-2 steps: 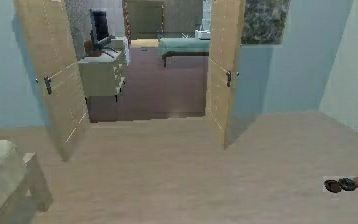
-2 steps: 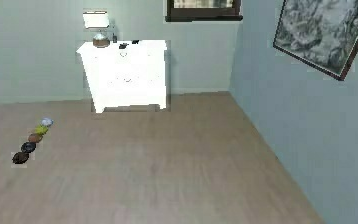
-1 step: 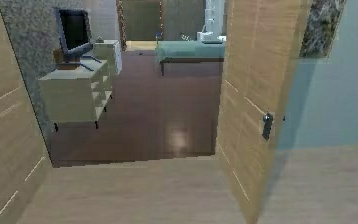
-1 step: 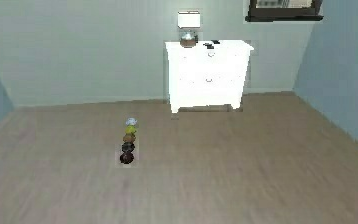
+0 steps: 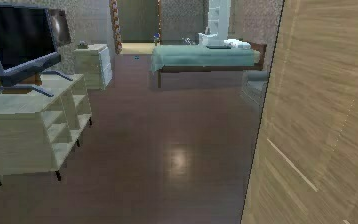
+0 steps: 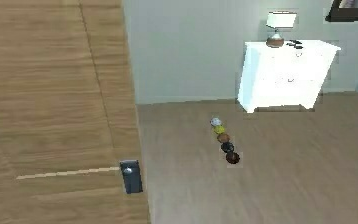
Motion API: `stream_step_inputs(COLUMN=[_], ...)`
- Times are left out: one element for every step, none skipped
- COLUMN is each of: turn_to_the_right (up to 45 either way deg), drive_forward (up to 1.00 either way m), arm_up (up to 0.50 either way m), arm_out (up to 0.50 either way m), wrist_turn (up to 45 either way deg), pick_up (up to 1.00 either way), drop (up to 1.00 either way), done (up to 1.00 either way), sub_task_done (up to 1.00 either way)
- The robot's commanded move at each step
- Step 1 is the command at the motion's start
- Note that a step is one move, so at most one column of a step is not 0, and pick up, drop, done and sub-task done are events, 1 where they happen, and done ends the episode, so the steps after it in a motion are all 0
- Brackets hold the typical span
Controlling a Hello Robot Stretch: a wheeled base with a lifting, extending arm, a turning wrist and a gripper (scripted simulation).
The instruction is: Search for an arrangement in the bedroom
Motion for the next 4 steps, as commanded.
stream_step_inputs(turn_to_the_right=[-3.0, 0.0, -12.0, 0.0], drive_forward=[0.0, 1.0, 0.0, 0.15], arm_up=[0.0, 0.0, 0.0, 0.0], arm_out=[0.0, 0.0, 0.0, 0.0], wrist_turn=[0.0, 0.0, 0.0, 0.0], pick_up=[0.0, 0.0, 0.0, 0.0], drop=[0.0, 0.0, 0.0, 0.0], done=[0.0, 0.0, 0.0, 0.0], sub_task_done=[0.0, 0.0, 0.0, 0.0])
